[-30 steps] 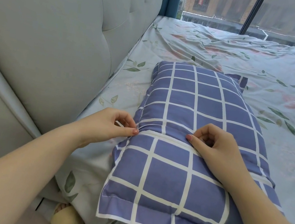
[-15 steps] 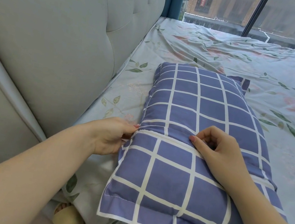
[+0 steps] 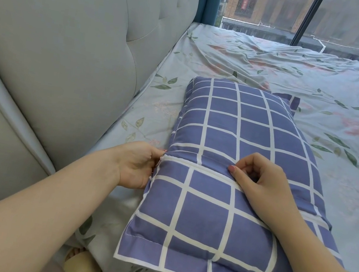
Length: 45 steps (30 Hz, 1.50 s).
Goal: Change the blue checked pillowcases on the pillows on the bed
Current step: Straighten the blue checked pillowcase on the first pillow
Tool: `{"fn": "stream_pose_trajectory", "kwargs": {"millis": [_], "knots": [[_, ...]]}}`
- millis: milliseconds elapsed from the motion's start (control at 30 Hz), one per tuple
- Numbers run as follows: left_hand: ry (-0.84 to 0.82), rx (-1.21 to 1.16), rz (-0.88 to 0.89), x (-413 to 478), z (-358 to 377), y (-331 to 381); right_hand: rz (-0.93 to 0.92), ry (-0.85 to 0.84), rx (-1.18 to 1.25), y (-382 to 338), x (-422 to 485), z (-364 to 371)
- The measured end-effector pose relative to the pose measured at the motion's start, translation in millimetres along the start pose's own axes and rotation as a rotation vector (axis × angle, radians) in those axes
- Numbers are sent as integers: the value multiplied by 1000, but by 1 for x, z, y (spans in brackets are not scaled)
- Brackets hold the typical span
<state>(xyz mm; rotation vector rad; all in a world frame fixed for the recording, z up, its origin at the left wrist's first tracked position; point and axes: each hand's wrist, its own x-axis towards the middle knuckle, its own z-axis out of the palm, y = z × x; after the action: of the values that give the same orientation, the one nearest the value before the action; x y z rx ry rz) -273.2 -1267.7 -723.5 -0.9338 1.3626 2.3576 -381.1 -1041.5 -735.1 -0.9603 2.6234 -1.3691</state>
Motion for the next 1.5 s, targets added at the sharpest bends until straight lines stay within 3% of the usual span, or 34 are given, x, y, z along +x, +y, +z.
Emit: {"fn": "stream_pose_trajectory", "kwargs": {"millis": [167,400,533,767,933,1000,1133,1333,1500], "knots": [[54,-7,29,-2,-1,0,3,-5,2,-1,-1,0],[-23,41,-53,-10,1,-3,-14,39,-1,0,-3,1],[59,-43,-31,-6,6,-8,-31,71,-37,1,-3,0],[54,-48,100,-7,15,-7,-89,219,-121,1,0,-7],[18,-18,224,-7,24,-6,-266,395,-89,-31,-7,-22],[23,-1,247,-8,28,-6,-319,346,-1,-52,-13,-22],[49,56,305,-7,31,-7,-414,85,68,-83,-23,-13],[138,219,392,-1,25,-13,-295,-173,-7,-78,-19,9],[233,220,433,1,17,-14,-209,-255,-86,-71,-16,22]]}}
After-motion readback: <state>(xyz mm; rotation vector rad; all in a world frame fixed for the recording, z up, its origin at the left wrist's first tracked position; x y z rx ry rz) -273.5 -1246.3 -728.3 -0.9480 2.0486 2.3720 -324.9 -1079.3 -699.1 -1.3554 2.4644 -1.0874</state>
